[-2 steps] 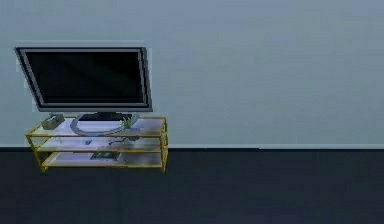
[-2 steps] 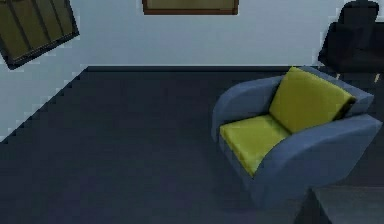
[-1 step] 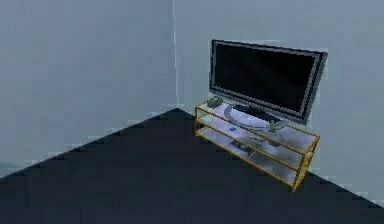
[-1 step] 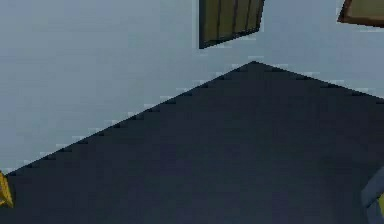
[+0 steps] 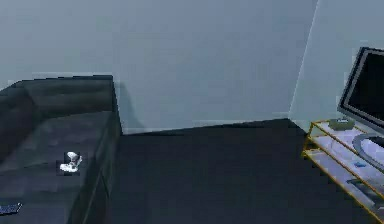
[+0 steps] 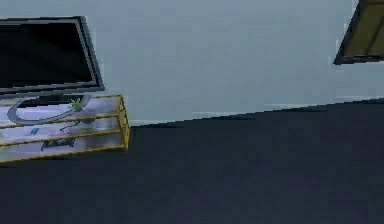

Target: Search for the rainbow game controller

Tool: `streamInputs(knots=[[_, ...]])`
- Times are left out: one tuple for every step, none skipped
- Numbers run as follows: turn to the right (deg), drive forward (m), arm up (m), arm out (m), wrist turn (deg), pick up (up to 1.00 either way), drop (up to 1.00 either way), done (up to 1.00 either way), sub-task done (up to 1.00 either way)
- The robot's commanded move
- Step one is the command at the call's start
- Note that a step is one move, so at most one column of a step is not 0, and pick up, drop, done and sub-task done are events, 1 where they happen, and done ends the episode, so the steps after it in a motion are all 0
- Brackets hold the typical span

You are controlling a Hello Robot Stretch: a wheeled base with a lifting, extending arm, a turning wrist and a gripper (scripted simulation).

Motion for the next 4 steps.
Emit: streamInputs(knots=[[0.0,0.85,0.0,0.0,0.0,0.0,0.0,0.0,0.0],[-45.0,0.0,0.0,0.0,0.0,0.0,0.0,0.0,0.0],[-30.0,0.0,0.0,0.0,0.0,0.0,0.0,0.0,0.0],[-3.0,0.0,0.0,0.0,0.0,0.0,0.0,0.0,0.0]])
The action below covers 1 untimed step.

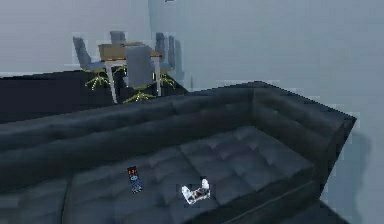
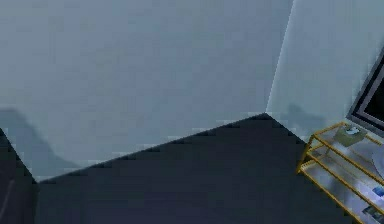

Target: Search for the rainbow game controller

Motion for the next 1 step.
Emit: streamInputs(knots=[[0.0,0.0,0.0,0.0,0.0,0.0,0.0,1.0,0.0]])
